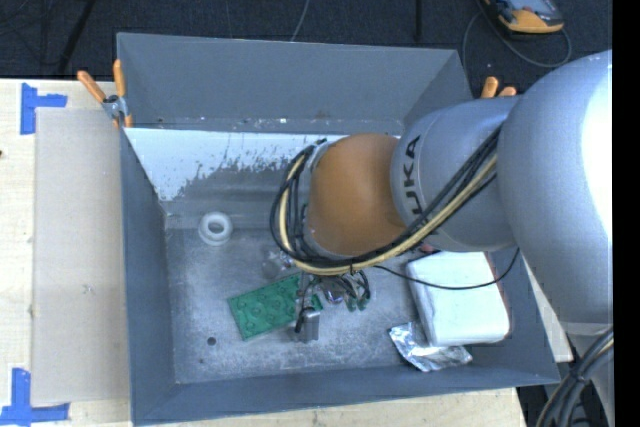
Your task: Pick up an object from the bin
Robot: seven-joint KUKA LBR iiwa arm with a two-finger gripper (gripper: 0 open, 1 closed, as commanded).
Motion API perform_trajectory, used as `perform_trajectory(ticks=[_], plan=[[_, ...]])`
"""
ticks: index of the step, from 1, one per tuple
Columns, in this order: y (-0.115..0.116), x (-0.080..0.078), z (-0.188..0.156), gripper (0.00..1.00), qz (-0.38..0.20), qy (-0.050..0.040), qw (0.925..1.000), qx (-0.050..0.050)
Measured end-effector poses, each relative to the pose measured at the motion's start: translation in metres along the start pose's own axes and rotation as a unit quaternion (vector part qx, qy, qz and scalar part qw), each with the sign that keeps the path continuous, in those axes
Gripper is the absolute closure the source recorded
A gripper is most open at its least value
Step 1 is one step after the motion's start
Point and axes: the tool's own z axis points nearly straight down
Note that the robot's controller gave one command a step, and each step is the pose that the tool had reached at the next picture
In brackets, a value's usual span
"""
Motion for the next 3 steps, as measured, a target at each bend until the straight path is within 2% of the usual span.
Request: perform_trajectory(ticks=[1, 2, 3], plan=[[0.0, -0.001, -0.004, 1.0, 0.001, -0.0029, 1.0, 0.0], [-0.025, -0.009, -0.107, 1.0, 0.007, -0.0071, 0.9999, 0.001], [-0.027, -0.012, -0.188, 1.0, 0.015, -0.0078, 0.9999, 0.001]])
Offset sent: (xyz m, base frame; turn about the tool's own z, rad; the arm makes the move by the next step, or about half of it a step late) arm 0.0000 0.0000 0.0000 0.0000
